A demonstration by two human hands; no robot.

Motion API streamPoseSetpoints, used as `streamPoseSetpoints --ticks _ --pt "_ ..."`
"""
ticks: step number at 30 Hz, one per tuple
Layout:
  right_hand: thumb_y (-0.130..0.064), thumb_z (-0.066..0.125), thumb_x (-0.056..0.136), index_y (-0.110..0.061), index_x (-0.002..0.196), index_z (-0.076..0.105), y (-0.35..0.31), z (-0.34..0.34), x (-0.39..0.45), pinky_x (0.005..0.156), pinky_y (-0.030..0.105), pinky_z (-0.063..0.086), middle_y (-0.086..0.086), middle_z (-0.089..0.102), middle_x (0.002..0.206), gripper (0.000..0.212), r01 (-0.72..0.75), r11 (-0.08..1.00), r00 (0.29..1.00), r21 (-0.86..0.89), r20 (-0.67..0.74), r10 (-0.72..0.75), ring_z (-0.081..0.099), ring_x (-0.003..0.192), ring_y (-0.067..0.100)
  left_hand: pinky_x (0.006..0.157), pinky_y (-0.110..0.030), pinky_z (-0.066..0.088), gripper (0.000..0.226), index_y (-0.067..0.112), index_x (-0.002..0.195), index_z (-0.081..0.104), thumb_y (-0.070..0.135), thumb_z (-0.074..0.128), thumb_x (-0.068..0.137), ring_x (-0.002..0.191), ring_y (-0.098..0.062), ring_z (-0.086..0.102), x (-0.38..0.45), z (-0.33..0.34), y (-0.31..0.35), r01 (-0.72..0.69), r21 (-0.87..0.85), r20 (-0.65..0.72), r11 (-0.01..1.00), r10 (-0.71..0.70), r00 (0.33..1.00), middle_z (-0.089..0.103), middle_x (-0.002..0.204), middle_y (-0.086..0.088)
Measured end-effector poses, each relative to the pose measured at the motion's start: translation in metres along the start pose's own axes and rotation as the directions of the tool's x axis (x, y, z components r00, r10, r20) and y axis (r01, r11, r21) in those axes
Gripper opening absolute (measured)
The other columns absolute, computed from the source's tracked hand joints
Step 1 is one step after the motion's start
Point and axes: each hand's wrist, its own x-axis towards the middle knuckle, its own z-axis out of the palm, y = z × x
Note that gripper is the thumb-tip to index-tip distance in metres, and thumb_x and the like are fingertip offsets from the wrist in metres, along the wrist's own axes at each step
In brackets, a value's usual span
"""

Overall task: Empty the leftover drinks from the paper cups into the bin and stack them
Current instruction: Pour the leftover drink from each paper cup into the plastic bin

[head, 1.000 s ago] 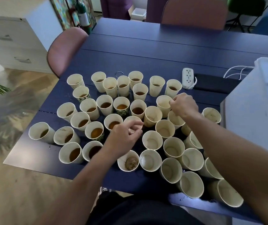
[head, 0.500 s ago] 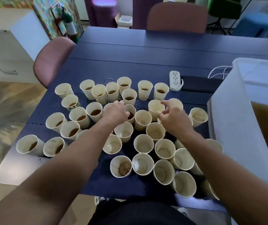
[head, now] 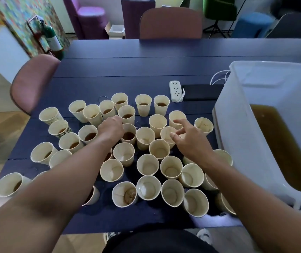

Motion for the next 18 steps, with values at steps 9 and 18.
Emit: streamPoseSetpoints --ticks 9,18 --pt "-0.037 0.065 0.094 -0.032 0.136 0.051 -0.002 0.003 -0.002 0.085 0.041 0.057 0.001 0.073 0.108 0.045 0.004 1.000 1.000 0.016 0.017 -0.004 0.067 0.093 0.018 0.072 -0.037 0.051 0.019 0.010 0.108 0.065 0.021 0.053 0.098 0.094 -0.035 0.068 0.001 -0.020 -0.008 -0.027 0.034 -0.136 0.999 0.031 0.990 0.070 0.104 -0.014" --pt "-0.035 0.065 0.094 -0.029 0.130 0.058 -0.017 0.003 -0.002 0.086 0.036 0.056 -0.011 0.068 0.098 0.037 0.059 0.993 0.994 0.101 0.089 -0.068 0.067 0.089 0.010 0.068 -0.035 0.053 0.023 0.016 0.101 0.075 0.034 0.063 0.094 0.079 -0.026 0.066 -0.035 -0.088 0.021 -0.088 -0.103 -0.290 0.991 0.054 0.955 0.071 0.091 -0.004"
